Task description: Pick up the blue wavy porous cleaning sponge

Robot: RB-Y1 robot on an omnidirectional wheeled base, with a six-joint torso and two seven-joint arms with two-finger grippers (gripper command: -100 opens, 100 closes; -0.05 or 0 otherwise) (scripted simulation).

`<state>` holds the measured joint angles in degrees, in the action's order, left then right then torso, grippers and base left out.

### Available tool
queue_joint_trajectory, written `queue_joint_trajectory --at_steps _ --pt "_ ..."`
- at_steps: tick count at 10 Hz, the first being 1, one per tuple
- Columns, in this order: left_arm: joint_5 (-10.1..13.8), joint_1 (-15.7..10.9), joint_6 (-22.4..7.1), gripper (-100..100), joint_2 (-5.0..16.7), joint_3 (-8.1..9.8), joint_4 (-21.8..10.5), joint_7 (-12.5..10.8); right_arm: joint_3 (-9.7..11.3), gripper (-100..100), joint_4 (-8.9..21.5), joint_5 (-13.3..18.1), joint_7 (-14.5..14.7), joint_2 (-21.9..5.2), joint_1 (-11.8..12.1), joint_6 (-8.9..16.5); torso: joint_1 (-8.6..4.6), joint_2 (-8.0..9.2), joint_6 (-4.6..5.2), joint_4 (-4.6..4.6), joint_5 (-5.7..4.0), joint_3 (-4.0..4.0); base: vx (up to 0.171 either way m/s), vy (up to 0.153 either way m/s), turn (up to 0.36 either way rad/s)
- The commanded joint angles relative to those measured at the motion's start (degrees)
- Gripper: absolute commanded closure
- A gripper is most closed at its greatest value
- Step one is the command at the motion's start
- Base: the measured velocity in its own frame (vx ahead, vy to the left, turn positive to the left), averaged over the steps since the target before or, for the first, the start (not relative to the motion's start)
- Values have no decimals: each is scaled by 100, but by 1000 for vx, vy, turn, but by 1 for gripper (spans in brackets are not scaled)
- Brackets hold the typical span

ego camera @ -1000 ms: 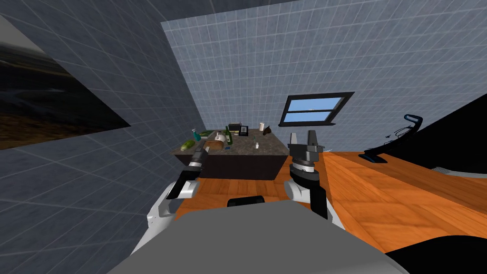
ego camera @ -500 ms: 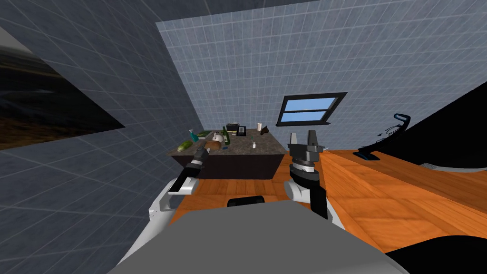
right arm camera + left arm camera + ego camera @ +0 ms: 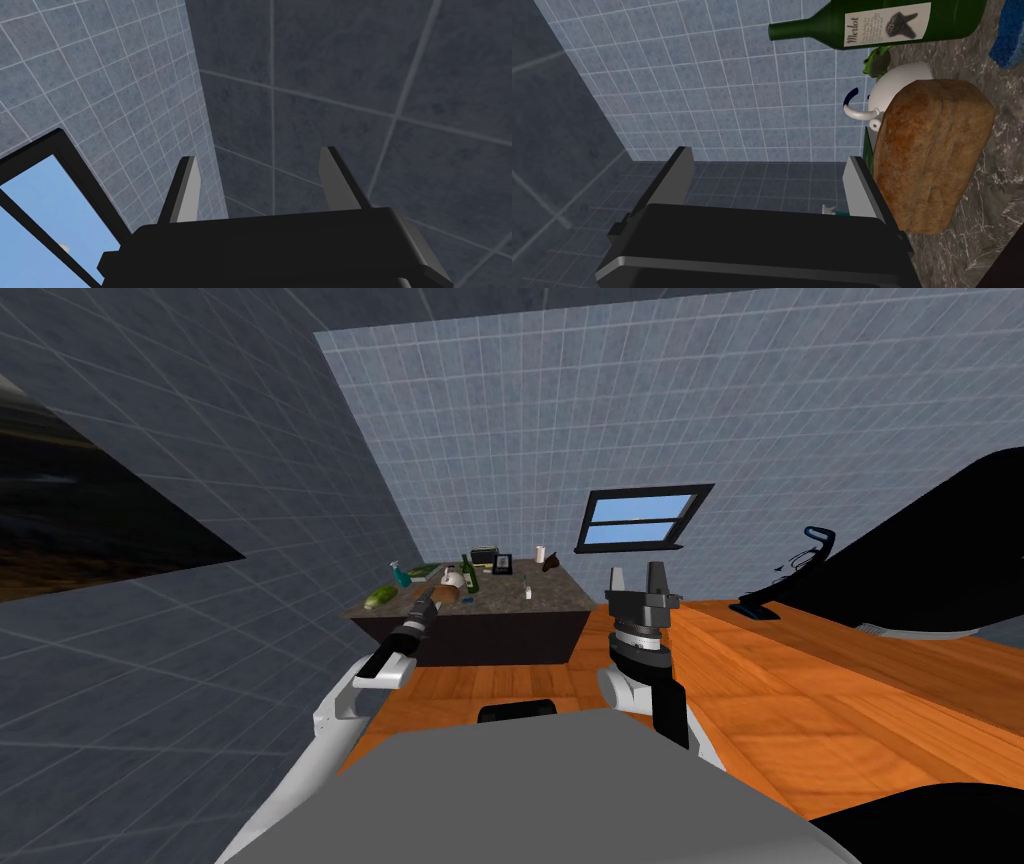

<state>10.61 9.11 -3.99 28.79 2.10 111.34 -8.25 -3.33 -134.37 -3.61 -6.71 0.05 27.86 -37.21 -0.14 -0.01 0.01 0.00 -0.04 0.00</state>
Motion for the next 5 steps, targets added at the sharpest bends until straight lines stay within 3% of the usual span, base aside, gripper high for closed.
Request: queue_joint_trajectory --at_steps 1,2,4,5 --pt "71 -50 -286 -100 54 -4 -59 -49 0 0 0 0 0 0 0 0 0 0 0 0 0 0 -2 -46 -43" --pt "243 -210 -475 -100 206 -2 -225 -143 0 0 0 0 0 0 0 0 0 1 -3 0 0 1 5 -59 -67" --pt "243 -210 -723 -100 206 -2 -225 -143 0 0 0 0 0 0 0 0 -2 0 -3 0 -1 0 2 -36 -18" --pt "419 -375 -972 -100 353 -1 -397 -229 0 0 0 0 0 0 0 0 7 2 -4 0 1 1 2 -33 -96"
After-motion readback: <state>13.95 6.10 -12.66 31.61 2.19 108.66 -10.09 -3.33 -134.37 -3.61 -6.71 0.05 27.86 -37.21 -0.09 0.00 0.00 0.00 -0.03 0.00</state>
